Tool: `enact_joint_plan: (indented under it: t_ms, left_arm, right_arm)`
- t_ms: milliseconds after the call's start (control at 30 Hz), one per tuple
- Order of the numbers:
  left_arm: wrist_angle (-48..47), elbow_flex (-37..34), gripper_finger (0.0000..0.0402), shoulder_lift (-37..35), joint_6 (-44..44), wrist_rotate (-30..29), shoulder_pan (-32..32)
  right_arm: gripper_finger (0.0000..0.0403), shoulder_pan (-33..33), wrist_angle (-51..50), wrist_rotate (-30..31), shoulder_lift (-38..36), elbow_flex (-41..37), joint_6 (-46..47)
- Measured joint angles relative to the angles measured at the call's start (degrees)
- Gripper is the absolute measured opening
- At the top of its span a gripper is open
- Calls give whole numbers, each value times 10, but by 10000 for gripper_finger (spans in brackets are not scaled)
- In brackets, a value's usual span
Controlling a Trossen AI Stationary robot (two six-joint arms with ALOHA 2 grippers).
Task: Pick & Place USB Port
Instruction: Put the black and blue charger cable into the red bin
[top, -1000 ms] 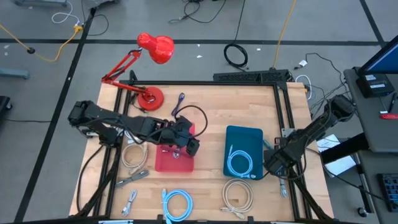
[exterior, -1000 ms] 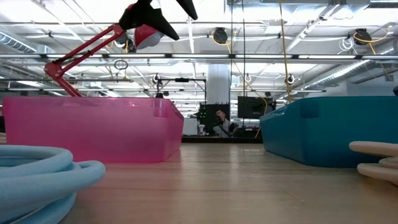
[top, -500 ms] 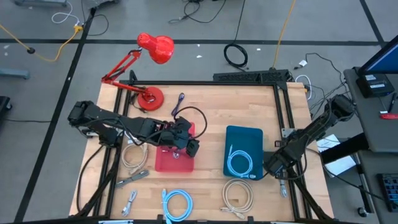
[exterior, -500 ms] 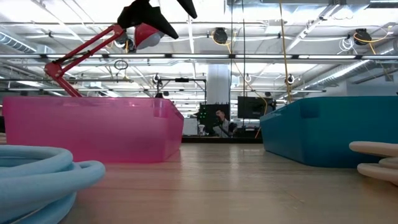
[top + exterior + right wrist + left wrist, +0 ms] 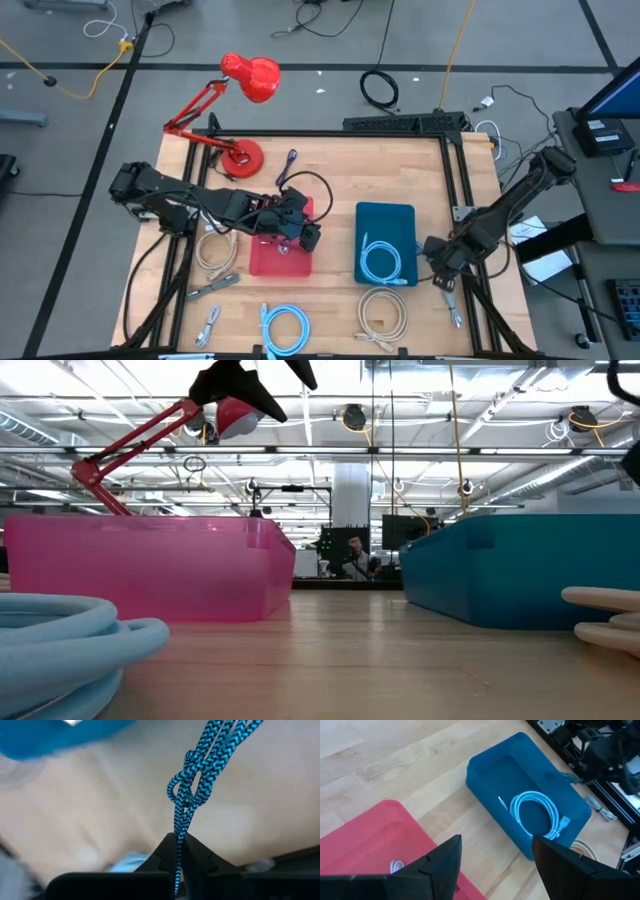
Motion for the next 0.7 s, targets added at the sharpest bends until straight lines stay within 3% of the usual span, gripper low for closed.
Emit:
enact_joint_plan:
  t_ms: [333, 700]
  left_arm:
    - [6, 0, 246, 0, 6, -5, 0]
    - [11, 0, 246, 0, 18, -6, 6]
  right_arm:
    - [1, 0, -12, 54, -52, 37, 223]
    - [0, -38, -61, 204, -51, 156, 216]
